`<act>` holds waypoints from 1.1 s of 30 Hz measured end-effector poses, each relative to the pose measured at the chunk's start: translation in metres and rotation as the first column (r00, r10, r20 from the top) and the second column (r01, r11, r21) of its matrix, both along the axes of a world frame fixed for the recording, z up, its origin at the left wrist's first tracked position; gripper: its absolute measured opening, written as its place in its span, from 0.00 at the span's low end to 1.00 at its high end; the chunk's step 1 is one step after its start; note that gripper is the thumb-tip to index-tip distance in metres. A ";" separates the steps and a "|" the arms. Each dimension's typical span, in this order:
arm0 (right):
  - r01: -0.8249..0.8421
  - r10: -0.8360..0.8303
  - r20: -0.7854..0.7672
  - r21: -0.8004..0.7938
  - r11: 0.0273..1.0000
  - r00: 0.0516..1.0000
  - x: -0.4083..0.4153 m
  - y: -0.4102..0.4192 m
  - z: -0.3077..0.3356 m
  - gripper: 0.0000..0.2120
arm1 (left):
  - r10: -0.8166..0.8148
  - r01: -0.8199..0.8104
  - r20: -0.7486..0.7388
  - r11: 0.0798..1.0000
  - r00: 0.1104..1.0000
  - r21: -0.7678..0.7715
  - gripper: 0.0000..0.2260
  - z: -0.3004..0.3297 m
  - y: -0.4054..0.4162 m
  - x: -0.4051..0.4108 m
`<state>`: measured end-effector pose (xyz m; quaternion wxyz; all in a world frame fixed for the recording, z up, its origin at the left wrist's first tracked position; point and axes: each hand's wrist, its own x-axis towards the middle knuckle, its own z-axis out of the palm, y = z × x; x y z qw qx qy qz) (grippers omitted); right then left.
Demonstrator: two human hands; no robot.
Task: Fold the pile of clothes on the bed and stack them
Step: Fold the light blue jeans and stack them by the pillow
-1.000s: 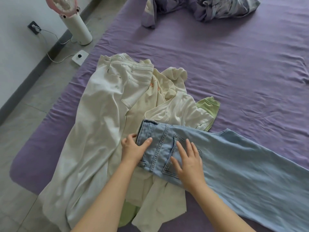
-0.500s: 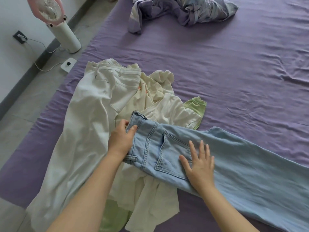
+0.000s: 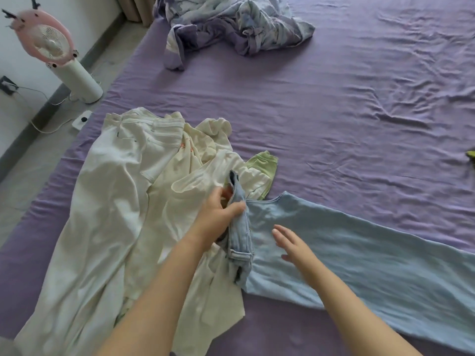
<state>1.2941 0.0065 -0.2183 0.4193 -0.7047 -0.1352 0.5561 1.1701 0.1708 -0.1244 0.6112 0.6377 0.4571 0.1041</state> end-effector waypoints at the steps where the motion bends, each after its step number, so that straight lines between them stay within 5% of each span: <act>1: 0.106 -0.102 -0.097 0.034 0.994 0.990 0.007 -0.008 0.008 0.22 | -0.061 0.061 0.000 0.998 0.998 0.026 0.11 0.000 -0.016 0.012; 4: 0.303 -0.251 -0.311 0.131 0.944 0.917 0.033 -0.034 0.025 0.28 | -0.240 0.244 -0.059 0.967 0.969 0.078 0.10 -0.008 -0.067 0.046; 7: 0.317 -0.240 -0.376 0.156 0.936 0.895 0.052 -0.061 0.030 0.28 | -0.364 0.360 -0.050 0.930 0.930 -0.072 0.08 -0.024 -0.115 0.070; 9: 0.272 -0.232 -0.295 0.104 0.957 0.927 0.055 -0.073 0.024 0.23 | -0.316 0.310 -0.057 0.946 0.947 -0.098 0.09 -0.038 -0.137 0.076; 12: 0.341 -0.341 -0.042 -0.026 0.940 0.939 0.054 -0.090 0.006 0.16 | -0.170 0.196 -0.237 0.977 0.957 0.089 0.14 -0.057 -0.149 0.067; 17: 0.495 -0.495 0.028 0.011 0.869 0.868 0.076 -0.134 -0.003 0.17 | -0.304 0.508 -0.516 0.801 0.801 0.317 0.23 -0.080 -0.170 0.066; 21: 0.528 -0.529 0.091 0.041 0.849 0.844 0.101 -0.176 -0.010 0.18 | -0.409 0.714 -0.663 0.642 0.627 0.278 0.25 -0.098 -0.210 0.095; 26: 0.303 -0.294 0.125 -0.054 0.952 0.948 0.106 -0.200 -0.030 0.32 | -0.410 0.811 -0.791 0.558 0.454 0.176 0.26 -0.127 -0.242 0.122; 33: 0.324 -0.311 0.271 -0.002 0.946 0.911 0.097 -0.213 -0.043 0.35 | -0.400 0.815 -0.790 0.542 0.464 0.204 0.29 -0.139 -0.243 0.120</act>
